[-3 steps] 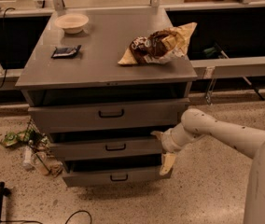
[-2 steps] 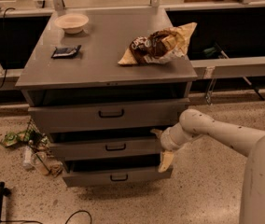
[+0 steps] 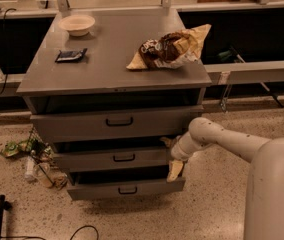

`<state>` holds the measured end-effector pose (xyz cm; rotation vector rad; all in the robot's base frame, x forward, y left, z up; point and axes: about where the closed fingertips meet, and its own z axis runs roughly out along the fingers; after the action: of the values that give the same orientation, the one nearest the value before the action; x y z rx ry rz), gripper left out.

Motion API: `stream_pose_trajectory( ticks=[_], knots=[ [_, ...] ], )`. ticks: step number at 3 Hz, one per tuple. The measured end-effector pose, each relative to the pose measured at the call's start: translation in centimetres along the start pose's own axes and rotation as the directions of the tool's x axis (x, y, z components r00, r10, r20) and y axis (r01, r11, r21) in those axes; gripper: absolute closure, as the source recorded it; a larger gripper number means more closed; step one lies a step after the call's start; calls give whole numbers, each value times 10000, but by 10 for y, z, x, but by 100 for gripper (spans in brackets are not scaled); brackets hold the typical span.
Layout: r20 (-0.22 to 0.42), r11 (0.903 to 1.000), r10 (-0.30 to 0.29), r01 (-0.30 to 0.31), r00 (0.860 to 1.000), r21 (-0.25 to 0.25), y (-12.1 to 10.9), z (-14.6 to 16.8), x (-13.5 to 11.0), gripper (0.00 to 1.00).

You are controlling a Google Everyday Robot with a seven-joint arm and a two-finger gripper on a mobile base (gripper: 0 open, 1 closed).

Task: Open middle drawer

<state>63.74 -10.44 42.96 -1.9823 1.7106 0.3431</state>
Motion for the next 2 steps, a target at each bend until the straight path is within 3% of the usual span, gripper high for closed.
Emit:
stream_pose_trajectory(
  ticks=[1, 2],
  knots=[
    [193, 9999, 98, -97, 9998, -73, -3, 14, 3, 18],
    [296, 9983, 297, -282, 9991, -500, 9, 17, 4, 48]
  ],
)
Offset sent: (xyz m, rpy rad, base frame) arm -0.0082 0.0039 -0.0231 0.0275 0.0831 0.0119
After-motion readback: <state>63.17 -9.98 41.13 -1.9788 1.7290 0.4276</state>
